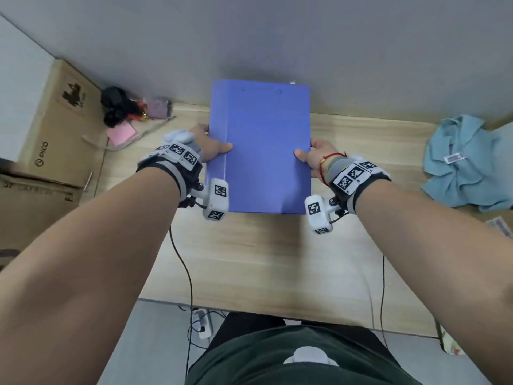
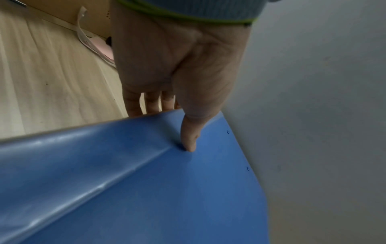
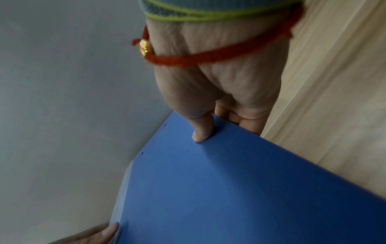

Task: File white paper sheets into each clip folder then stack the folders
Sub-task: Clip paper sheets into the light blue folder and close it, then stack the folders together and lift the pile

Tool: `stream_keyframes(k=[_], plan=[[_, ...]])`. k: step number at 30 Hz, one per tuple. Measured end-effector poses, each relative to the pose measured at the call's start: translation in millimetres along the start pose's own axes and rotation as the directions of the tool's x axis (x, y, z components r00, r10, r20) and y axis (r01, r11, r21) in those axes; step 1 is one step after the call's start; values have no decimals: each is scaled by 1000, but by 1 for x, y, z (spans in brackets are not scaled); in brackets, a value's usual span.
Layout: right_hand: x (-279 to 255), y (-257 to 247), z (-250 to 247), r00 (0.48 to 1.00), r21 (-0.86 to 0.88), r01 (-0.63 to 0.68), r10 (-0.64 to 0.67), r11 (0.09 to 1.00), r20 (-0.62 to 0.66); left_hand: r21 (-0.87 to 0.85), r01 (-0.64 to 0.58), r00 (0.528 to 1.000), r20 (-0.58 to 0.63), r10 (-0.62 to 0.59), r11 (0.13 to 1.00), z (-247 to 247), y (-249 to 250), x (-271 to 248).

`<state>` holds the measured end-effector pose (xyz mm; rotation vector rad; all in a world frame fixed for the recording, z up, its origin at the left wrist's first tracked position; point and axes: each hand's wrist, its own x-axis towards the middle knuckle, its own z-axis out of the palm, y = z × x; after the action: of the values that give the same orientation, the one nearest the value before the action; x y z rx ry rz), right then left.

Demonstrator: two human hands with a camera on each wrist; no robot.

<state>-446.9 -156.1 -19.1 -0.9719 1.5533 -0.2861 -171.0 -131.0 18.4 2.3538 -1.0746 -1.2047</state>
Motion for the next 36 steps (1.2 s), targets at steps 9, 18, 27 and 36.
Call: stream_keyframes(k=[9,18,27,36], plan=[[34,-16,40,980,-271,-172,136,947,-143,114,62,984,158,-80,992,14,-36,62],[44,-3,50,949,-174,-300,276,938,-149,141,145,973,162,-167,979,43,-51,87],[54,10,45,943,-141,-323,306,936,-133,86,302,914,258,-314,949,37,-50,79],[38,37,39,957,-27,-291,291,956,-9,-124,412,796,531,-290,903,46,-66,61]])
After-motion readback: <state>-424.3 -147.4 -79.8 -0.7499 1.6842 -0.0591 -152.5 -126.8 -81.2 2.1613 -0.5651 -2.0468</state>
